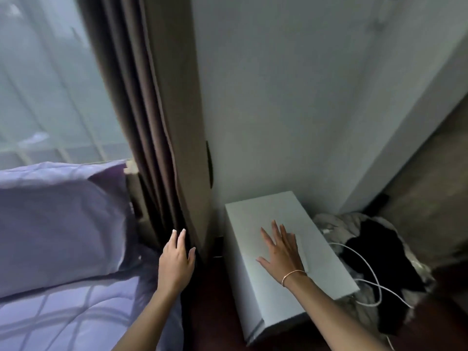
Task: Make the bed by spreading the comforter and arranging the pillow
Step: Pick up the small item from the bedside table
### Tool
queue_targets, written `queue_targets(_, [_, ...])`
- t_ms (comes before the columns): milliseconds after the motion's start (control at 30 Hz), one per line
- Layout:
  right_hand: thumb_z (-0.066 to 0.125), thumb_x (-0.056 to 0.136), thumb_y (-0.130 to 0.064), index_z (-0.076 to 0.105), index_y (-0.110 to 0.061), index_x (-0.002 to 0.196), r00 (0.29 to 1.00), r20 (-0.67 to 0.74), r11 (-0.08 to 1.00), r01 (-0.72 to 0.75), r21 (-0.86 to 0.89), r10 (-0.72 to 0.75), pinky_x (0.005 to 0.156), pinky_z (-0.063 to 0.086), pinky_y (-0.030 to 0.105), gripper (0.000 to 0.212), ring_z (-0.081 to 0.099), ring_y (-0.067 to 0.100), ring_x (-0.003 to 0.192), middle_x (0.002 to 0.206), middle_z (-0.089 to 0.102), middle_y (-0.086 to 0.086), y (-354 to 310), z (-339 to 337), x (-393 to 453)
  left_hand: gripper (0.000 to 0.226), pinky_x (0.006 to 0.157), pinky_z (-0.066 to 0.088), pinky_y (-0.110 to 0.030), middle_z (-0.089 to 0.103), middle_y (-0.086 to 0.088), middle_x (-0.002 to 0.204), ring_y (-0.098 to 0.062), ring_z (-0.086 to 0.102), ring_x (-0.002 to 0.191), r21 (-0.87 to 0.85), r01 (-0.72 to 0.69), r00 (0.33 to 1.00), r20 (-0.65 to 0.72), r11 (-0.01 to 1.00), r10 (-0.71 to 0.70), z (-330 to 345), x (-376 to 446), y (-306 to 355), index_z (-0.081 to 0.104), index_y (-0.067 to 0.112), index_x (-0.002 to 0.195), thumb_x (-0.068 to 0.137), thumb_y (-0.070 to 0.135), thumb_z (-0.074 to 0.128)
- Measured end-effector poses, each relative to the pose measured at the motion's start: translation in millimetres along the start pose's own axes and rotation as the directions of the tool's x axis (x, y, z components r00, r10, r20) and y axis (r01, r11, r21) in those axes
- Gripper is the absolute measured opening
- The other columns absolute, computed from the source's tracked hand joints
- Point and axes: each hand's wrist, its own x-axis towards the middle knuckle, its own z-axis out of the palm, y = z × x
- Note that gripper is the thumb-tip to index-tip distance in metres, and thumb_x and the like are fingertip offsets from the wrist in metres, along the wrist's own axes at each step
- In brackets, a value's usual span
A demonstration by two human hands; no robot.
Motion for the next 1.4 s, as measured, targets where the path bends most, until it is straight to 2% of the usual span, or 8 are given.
queue_targets(167, [0.050, 0.092, -0.048, -0.002, -0.031, 0.151, 0.995, 0.085, 0.999, -0.051, -0.007, 0.052, 0.118, -0.001, 0.050, 0.080, -0.011, 0.030, 0.147, 0.159, -0.016, 0.008, 82.2, 12.4, -6.6, 0.054, 0.097, 0.044, -0.044, 0.038, -0.020, 0.146, -0.040, 0.047, 0.125, -0.030, -0.049, 0.991, 0.124, 0.998, 0.053, 64.3, 0.0, 68.0, 0.044, 0.007, 0.138, 0.090, 0.024, 0.060])
queue_targets(367, [0.045, 0.095, -0.044, 0.002, -0.030, 0.151, 0.965, 0.261, 1.000, -0.019, 0.003, 0.017, 0.119, -0.001, 0.047, 0.072, -0.012, 0.028, 0.147, 0.159, -0.016, 0.006, 183.9, 34.1, 13.8, 0.051, 0.104, 0.039, -0.041, 0.022, -0.008, 0.156, -0.029, 0.036, 0.135, -0.046, 0.028, 0.944, 0.330, 0.999, -0.011, 142.5, -11.1, 141.1, 0.035, 0.019, 0.143, 0.096, 0.034, 0.045])
queue_targets(667, [0.041, 0.098, -0.041, -0.002, -0.029, 0.151, 0.912, 0.409, 0.968, -0.107, 0.229, 0.004, 0.120, -0.002, 0.037, 0.070, -0.005, 0.022, 0.148, 0.160, -0.009, 0.007, 251.8, 101.0, 54.6, 0.050, 0.111, 0.030, -0.035, 0.029, -0.008, 0.153, -0.023, 0.029, 0.141, -0.067, 0.239, 0.862, 0.473, 0.969, -0.180, 238.4, -20.7, 186.7, 0.034, 0.015, 0.144, 0.098, 0.031, 0.043])
queue_targets(867, [0.042, 0.095, -0.050, -0.010, -0.038, 0.148, 0.923, 0.365, 0.850, -0.288, 0.441, 0.123, 0.117, 0.015, 0.044, 0.076, 0.001, 0.029, 0.147, 0.160, -0.012, -0.005, 244.2, 154.6, 81.0, 0.056, 0.114, 0.022, -0.030, 0.023, -0.005, 0.156, -0.018, 0.021, 0.144, -0.140, 0.302, 0.884, 0.411, 0.943, -0.222, 299.7, 14.8, 199.1, 0.022, 0.013, 0.149, 0.100, 0.035, 0.037])
queue_targets(1000, [0.042, 0.092, -0.055, -0.011, -0.041, 0.147, 0.947, 0.282, 0.771, -0.293, 0.565, 0.154, 0.111, 0.031, 0.046, 0.078, 0.008, 0.026, 0.147, 0.159, -0.013, -0.008, 233.0, 179.0, 87.7, 0.060, 0.116, 0.018, -0.033, 0.010, 0.001, 0.159, -0.016, 0.012, 0.146, -0.189, 0.337, 0.902, 0.345, 0.923, -0.259, 334.8, 20.6, 204.1, 0.010, 0.021, 0.151, 0.099, 0.043, 0.031])
queue_targets(1133, [0.047, 0.096, -0.041, -0.005, -0.036, 0.150, 0.962, 0.221, 0.708, -0.267, 0.654, 0.158, 0.101, 0.041, 0.023, 0.075, 0.018, 0.013, 0.145, 0.159, -0.014, -0.005, 218.5, 192.9, 84.1, 0.061, 0.120, 0.015, -0.037, 0.008, 0.003, 0.160, -0.011, 0.005, 0.147, -0.281, 0.380, 0.905, 0.311, 0.882, -0.291, 357.9, 4.9, 206.7, 0.004, 0.021, 0.151, 0.100, 0.043, 0.029])
queue_targets(1267, [0.050, 0.097, -0.026, 0.006, -0.030, 0.151, 0.940, 0.222, 0.574, -0.335, 0.747, 0.259, 0.096, 0.018, -0.007, 0.069, 0.010, 0.002, 0.142, 0.160, -0.006, -0.003, 209.7, 196.8, 84.4, 0.061, 0.121, 0.009, -0.036, 0.005, 0.006, 0.160, -0.006, -0.003, 0.146, -0.308, 0.401, 0.903, 0.293, 0.863, -0.315, 372.5, -2.0, 212.2, 0.004, 0.019, 0.151, 0.100, 0.044, 0.026])
queue_targets(1400, [0.054, 0.095, -0.023, 0.015, -0.035, 0.149, 0.915, 0.241, 0.383, -0.359, 0.851, 0.324, 0.116, 0.028, 0.030, 0.068, 0.019, 0.005, 0.144, 0.159, 0.013, -0.010, 208.2, 201.2, 85.1, 0.053, 0.118, 0.020, -0.035, 0.020, 0.003, 0.156, -0.010, 0.013, 0.145, -0.392, 0.446, 0.894, 0.231, 0.805, -0.383, 371.3, 3.0, 221.2, 0.018, 0.021, 0.149, 0.100, 0.036, 0.031])
